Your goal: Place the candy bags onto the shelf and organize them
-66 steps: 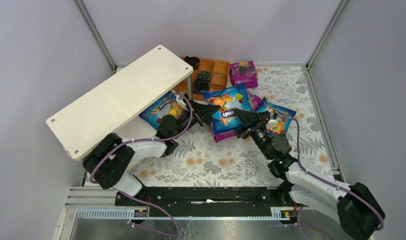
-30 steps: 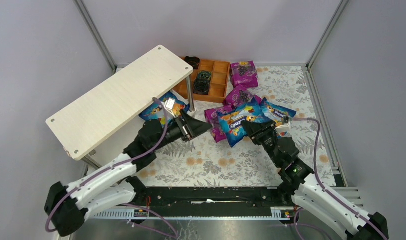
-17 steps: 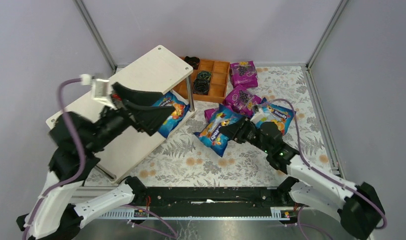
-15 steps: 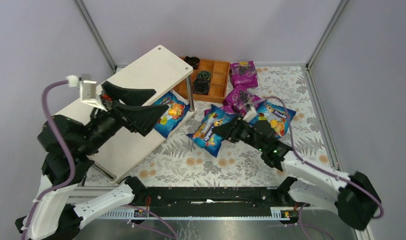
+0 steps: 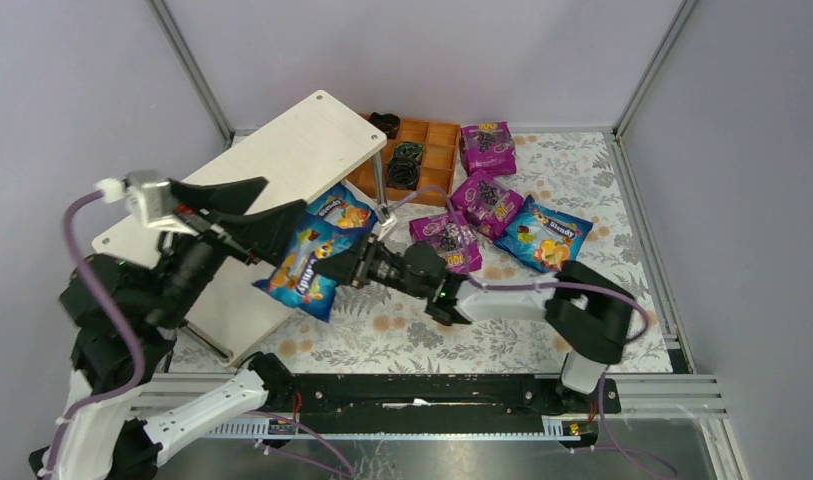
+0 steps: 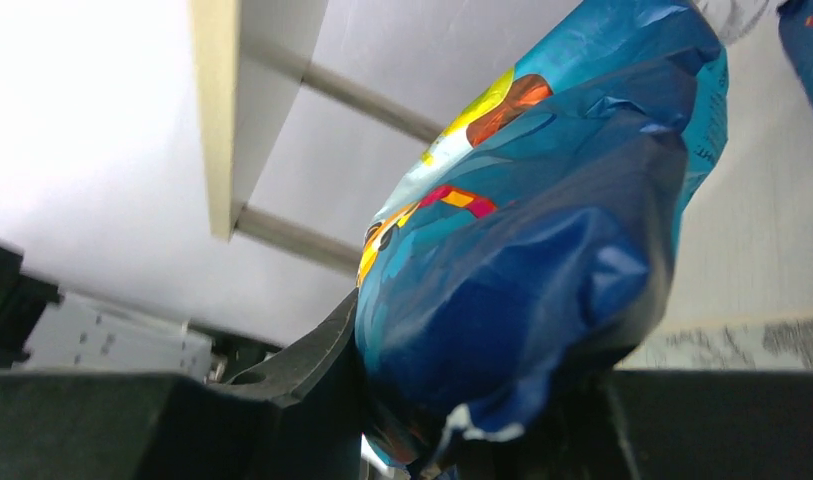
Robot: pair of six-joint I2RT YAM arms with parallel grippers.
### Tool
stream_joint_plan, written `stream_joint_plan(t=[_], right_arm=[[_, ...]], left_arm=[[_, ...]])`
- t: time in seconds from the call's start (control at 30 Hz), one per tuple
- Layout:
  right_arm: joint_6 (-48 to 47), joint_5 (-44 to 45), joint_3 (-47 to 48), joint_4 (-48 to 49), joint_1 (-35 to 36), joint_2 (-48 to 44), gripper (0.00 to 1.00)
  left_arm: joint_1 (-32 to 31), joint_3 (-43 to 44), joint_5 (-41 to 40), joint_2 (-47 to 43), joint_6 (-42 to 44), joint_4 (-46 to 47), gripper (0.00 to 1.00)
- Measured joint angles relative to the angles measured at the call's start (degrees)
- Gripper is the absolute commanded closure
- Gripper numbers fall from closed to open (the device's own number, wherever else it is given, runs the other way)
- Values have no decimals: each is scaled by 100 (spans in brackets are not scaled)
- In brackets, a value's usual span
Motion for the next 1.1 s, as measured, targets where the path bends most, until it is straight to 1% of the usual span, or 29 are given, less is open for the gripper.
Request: stream_joint_plan(t=[0.1,0.27,0.43,0.6,0.83,1.1], right_arm=[[122,280,614,396,-2,844,85],[98,629,1624,498,-24,1965,85],[-92,922,2284,470,-24,2601,85],[33,1202,2883,503,-26,3174,85],[118,1429,2970,496,-31,3659,86],[496,1735,2549,680,-11,3683,87]], left_arm=[[0,2,-330,-361,136,-44,1],[0,304,-680,-732,339,-186,1],[0,507,-776,-796,481,-407,1],[0,505,-776,-798,544,-695,1],[0,313,-704,-800,588,-758,1],[0,98,-651,-800,627,-828,1]])
